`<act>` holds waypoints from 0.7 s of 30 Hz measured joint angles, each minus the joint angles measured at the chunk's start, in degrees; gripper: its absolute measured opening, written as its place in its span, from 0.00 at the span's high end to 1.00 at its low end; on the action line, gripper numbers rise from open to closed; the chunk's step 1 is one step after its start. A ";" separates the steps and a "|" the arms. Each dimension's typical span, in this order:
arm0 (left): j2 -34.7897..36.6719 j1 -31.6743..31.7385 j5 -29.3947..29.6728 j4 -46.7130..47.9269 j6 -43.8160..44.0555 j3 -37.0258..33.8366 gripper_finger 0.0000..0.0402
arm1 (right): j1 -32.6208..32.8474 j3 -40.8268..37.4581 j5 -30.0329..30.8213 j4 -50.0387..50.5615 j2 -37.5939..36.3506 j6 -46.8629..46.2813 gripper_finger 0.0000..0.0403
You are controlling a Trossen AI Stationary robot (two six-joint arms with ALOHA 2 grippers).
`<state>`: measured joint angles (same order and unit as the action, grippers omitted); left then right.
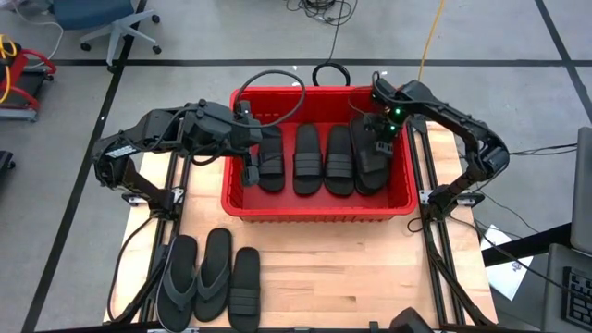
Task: Pick and place slides into bin
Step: Put the black slide into the red bin
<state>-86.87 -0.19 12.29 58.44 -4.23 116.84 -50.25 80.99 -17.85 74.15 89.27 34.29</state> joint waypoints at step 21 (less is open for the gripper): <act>0.00 0.07 -0.26 2.02 -1.25 0.00 0.47 | 2.35 1.78 -4.92 -4.55 -0.04 9.33 0.43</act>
<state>-86.87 -0.12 12.03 60.46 -5.48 116.84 -47.90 82.76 -22.76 69.60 89.23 43.62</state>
